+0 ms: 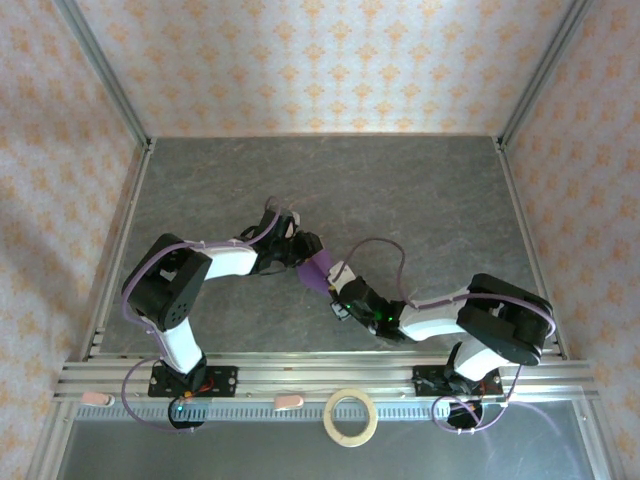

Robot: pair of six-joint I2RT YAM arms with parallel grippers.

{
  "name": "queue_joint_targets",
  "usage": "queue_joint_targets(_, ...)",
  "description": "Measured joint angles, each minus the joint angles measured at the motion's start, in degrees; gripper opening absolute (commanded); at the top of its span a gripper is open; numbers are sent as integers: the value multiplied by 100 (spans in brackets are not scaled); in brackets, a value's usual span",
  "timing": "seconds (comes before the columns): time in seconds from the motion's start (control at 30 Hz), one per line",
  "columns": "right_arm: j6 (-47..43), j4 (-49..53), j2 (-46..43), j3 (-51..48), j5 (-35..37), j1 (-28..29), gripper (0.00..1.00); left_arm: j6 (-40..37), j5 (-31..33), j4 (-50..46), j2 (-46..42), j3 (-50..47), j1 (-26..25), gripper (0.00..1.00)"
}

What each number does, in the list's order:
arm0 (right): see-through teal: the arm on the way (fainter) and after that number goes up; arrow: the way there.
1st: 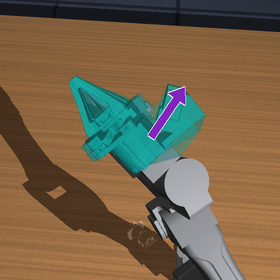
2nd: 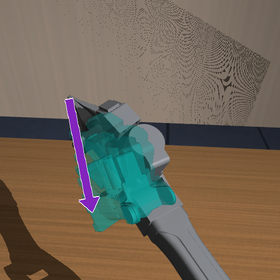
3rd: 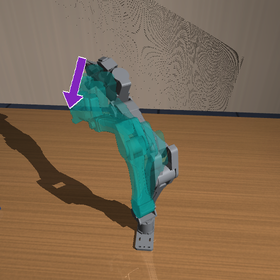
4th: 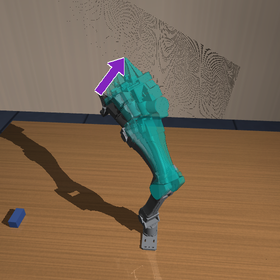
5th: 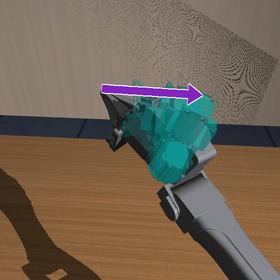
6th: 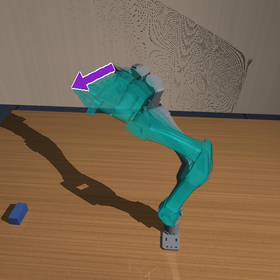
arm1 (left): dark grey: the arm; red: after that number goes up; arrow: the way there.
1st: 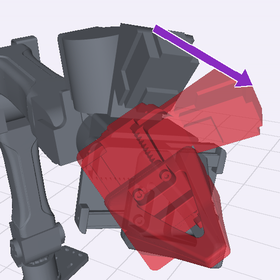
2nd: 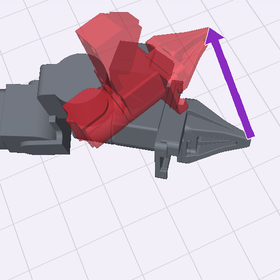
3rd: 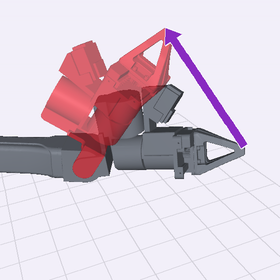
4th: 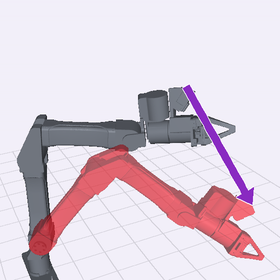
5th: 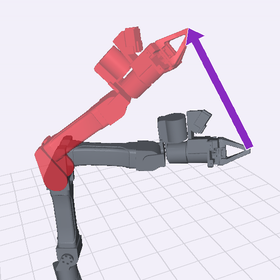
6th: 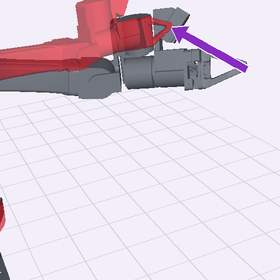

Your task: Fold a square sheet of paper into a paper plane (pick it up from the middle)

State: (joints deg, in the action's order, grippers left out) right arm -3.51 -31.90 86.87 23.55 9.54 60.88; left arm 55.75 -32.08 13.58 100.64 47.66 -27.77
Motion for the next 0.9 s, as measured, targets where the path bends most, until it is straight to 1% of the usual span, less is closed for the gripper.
queue_joint_targets(0.07,-68,-35,0,-15,2,-15,11,-44,52,-66,0,9,0,15)
queue_joint_targets(0.13,-122,-57,0,-26,11,-33,14,-61,107,-125,-2,11,0,12)
queue_joint_targets(0.23,-186,-72,2,-26,70,-35,17,-79,118,-192,-7,11,0,8)
queue_joint_targets(0.3,-251,-72,9,-26,94,-35,20,-79,129,-221,-20,11,-4,8)
queue_joint_targets(0.43,-352,-74,52,-26,105,-35,21,-79,129,-249,-52,20,-44,7)
queue_joint_targets(0.53,-446,-74,105,-24,116,-35,20,-79,129,-264,-55,31,-74,7)
queue_joint_targets(0.63,-535,-74,118,-24,116,-35,16,-81,129,-275,-55,33,-74,7)
queue_joint_targets(0.77,-562,-74,118,-20,114,-35,18,-79,133,-293,-55,33,-74,7)
queue_joint_targets(0.9,-579,-68,85,-20,70,-35,19,-81,155,-358,-55,44,-74,7)
